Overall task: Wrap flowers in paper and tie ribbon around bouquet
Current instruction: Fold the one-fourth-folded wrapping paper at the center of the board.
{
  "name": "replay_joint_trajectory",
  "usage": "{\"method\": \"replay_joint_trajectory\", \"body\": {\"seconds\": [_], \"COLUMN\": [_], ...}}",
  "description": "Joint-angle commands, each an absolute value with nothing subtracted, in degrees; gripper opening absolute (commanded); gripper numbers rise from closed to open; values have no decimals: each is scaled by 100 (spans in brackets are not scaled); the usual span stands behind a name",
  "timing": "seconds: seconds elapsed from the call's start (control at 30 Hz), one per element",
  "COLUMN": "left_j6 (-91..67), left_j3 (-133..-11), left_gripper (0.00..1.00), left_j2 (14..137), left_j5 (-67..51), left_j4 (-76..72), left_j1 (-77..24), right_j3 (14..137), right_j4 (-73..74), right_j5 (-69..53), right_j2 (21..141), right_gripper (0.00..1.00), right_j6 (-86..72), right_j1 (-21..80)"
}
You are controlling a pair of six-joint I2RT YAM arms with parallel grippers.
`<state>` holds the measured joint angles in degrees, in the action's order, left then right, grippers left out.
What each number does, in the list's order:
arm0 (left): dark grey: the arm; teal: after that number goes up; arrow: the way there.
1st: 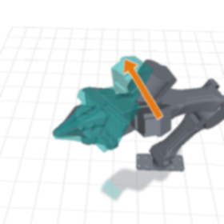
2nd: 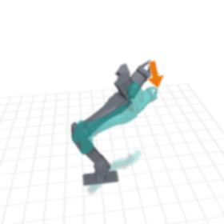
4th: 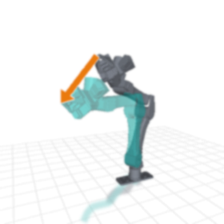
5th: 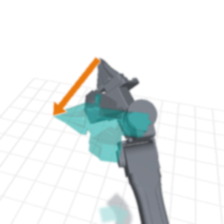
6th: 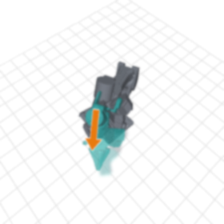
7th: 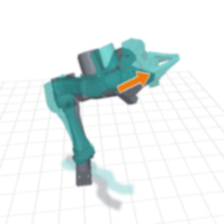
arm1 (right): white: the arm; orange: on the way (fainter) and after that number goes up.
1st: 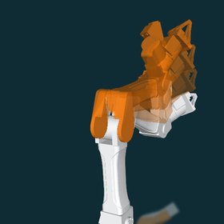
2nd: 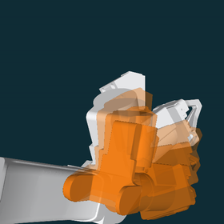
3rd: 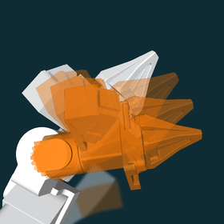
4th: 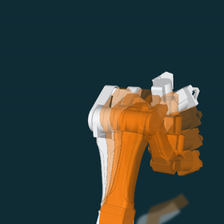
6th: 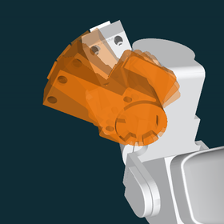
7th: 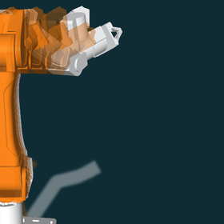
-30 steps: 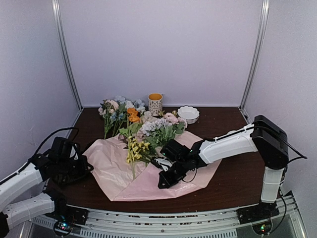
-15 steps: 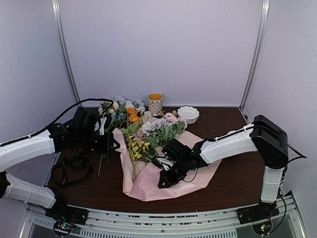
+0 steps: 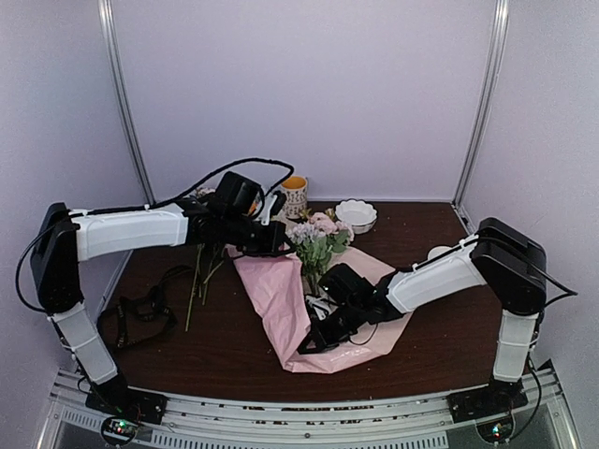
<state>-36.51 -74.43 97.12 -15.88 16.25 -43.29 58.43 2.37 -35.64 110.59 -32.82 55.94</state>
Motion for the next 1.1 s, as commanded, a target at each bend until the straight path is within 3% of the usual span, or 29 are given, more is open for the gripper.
{"method": "replay_joint_trajectory", "body": {"seconds": [0.0, 0.33, 0.43, 0.5, 0.63, 0.8, 0.93, 0.97, 1.07], "left_j6": [-3432, -3388, -3375, -3358, -3325, -3293, -3295, -3284, -3255], "left_j3": [-8039, -8423, -8470, -8479, -8489, -8500, -8498, -8507, -8553], "left_gripper": [0, 0, 0, 0, 0, 0, 0, 0, 0], "left_j2": [10488, 11248, 11307, 11311, 11308, 11310, 11316, 11324, 11368], "left_j5": [-1909, -1752, -1732, -1714, -1657, -1630, -1630, -1627, -1611], "left_j4": [1360, 1454, 1459, 1450, 1476, 1555, 1507, 1497, 1503], "left_j1": [-4339, -4337, -4333, -4333, -4334, -4340, -4340, -4334, -4338], "right_j3": [5417, 4613, 4451, 4423, 4554, 4766, 4822, 4823, 4830], "right_j4": [-166, 280, 562, 522, 120, 30, -70, -92, -111], "right_j5": [-3440, -2503, -2158, -2153, -2741, -2920, -2980, -3013, -3090], "right_j2": [10792, 9093, 8664, 8410, 8478, 8699, 8720, 8752, 8872], "right_gripper": [2, 3, 8, 18, 50, 64, 61, 56, 26], "right_j6": [-3614, -3952, -3926, -3818, -3659, -3596, -3604, -3611, -3647], "right_j1": [5467, 5321, 5254, 5252, 5256, 5326, 5374, 5391, 5398]}}
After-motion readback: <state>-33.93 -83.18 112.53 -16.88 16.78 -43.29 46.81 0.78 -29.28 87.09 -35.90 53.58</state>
